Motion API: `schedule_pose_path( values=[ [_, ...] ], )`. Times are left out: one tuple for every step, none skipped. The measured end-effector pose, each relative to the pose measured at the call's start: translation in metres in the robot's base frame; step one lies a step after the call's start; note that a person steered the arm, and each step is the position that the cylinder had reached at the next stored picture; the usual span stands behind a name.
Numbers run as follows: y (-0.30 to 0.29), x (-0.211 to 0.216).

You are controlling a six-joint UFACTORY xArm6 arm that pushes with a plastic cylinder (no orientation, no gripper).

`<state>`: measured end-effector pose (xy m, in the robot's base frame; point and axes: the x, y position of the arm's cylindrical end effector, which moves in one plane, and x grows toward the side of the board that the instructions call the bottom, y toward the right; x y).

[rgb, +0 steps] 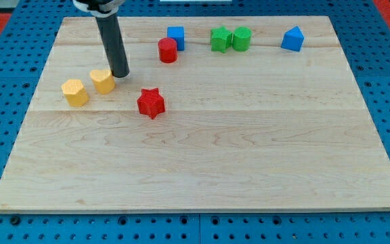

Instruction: Push the yellow blocks towards the center left side of the board

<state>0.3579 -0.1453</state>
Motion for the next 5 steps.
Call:
schedule_pose_path(
  values=[
    [0.009,0.02],
    [-0.002,0.02],
    [-0.01,0.003],
    [0.009,0.002],
    [0.133,-0.009]
  ],
)
